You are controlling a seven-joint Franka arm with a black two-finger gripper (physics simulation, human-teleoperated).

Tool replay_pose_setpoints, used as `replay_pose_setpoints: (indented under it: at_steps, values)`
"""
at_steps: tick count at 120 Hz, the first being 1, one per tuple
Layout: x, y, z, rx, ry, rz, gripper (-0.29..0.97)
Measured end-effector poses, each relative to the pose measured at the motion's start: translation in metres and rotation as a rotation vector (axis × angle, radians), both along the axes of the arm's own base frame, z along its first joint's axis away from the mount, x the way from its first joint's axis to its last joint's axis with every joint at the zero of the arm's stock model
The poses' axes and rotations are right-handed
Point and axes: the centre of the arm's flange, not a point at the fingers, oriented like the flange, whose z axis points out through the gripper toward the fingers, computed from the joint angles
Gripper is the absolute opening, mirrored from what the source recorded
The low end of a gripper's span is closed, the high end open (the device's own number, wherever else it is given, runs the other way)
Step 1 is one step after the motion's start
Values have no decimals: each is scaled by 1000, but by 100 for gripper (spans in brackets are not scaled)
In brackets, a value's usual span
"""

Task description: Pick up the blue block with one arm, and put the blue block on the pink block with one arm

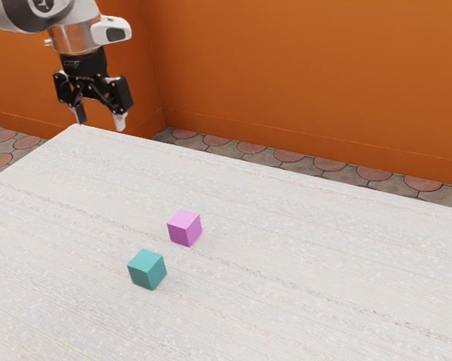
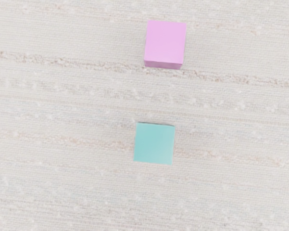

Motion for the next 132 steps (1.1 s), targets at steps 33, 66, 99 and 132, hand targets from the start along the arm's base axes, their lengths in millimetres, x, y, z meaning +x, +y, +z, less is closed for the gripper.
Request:
replay_pose_setpoints:
  at_steps: [33, 66, 99, 132]
  values:
    - [-3, 7, -30, -6, 10, 29, 68]
    - [-22, 23, -137, -31, 87, 98, 68]
    - [-16, 21, -229, -79, 78, 149, 68]
    - [-17, 7, -278, -83, 65, 106, 68]
